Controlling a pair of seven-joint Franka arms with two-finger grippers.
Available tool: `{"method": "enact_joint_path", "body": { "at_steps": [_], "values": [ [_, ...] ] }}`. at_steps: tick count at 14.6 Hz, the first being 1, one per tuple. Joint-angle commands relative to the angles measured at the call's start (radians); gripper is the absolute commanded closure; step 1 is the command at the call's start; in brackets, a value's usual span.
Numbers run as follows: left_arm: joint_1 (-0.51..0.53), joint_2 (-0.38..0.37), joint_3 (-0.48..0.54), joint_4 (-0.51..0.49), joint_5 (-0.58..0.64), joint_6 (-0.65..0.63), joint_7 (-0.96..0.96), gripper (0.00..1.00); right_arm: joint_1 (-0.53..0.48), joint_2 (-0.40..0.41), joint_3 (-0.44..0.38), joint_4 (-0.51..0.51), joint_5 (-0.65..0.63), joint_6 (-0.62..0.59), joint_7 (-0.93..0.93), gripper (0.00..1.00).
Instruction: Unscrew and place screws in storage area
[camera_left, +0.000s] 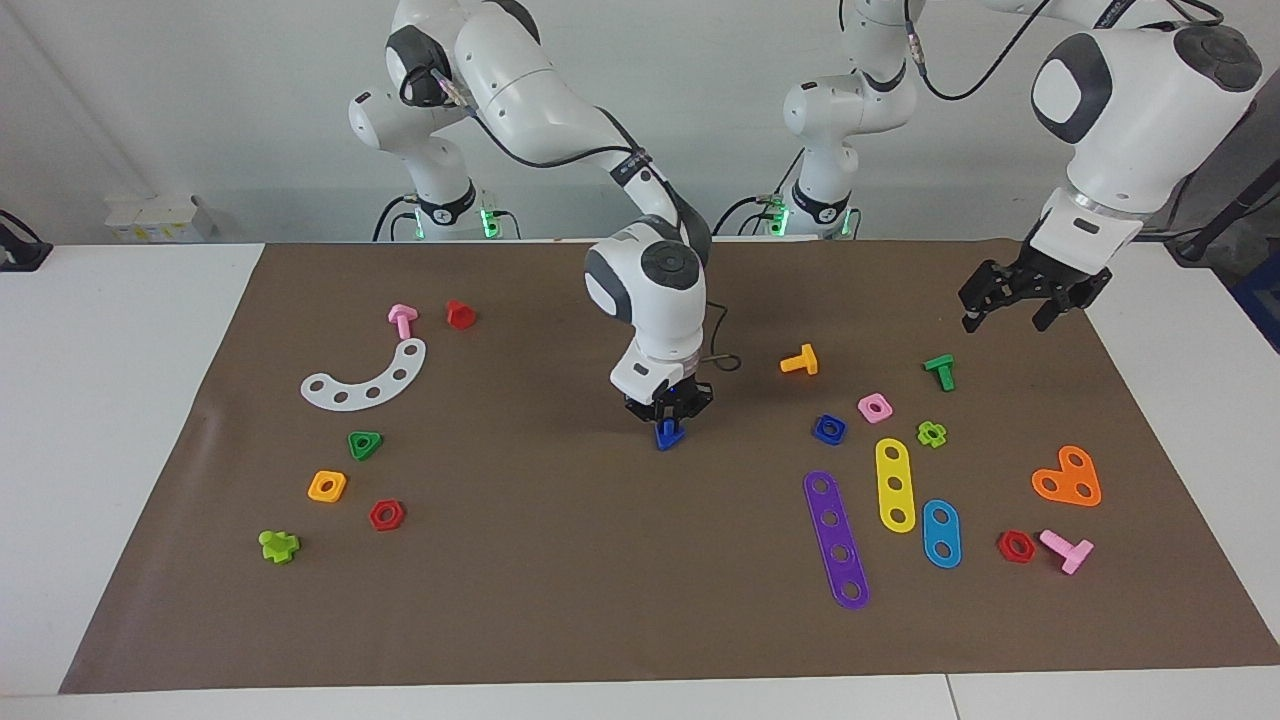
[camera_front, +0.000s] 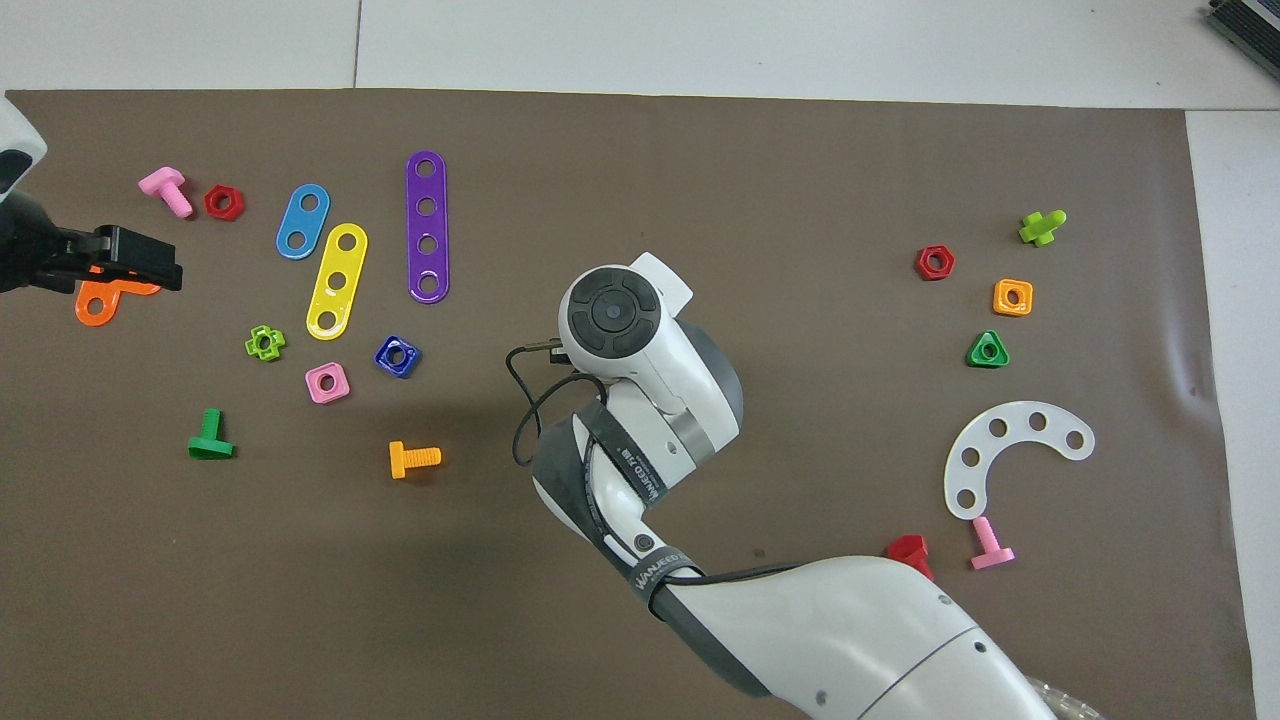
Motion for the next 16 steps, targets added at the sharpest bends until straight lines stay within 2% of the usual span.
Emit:
{"method": "enact_joint_path", "body": {
  "at_steps": [1, 4, 7, 8, 11, 14, 16],
  "values": [
    [-0.094, -0.016, 0.101, 0.023, -0.005, -0.02, -0.001, 0.0, -0.041, -0.093, -0.002, -0.012, 0.005, -0.046, 0.015, 1.0],
    [-0.11, -0.017, 0.115, 0.078, -0.003, -0.106, -0.003, 0.0, -0.171, -0.234, -0.002, -0.106, 0.005, -0.073, -0.039, 1.0],
    [-0.121, -0.049, 0.118, 0.08, 0.015, -0.137, -0.003, 0.0, -0.317, -0.337, -0.002, -0.241, 0.005, -0.073, -0.209, 1.0],
    [-0.121, -0.072, 0.117, 0.066, 0.015, -0.152, -0.004, 0.0, -0.365, -0.353, -0.002, -0.285, 0.005, -0.073, -0.268, 1.0],
    [-0.121, -0.076, 0.117, 0.072, 0.015, -0.195, -0.003, 0.0, -0.477, -0.403, -0.002, -0.428, 0.005, -0.018, -0.424, 1.0],
    [-0.118, -0.091, 0.114, 0.032, 0.014, -0.166, 0.009, 0.0, -0.548, -0.423, -0.002, -0.551, 0.005, 0.08, -0.514, 1.0],
    [-0.107, -0.108, 0.121, -0.021, 0.014, -0.089, 0.002, 0.0, -0.578, -0.416, -0.002, -0.623, 0.005, 0.199, -0.534, 1.0]
  ]
}}
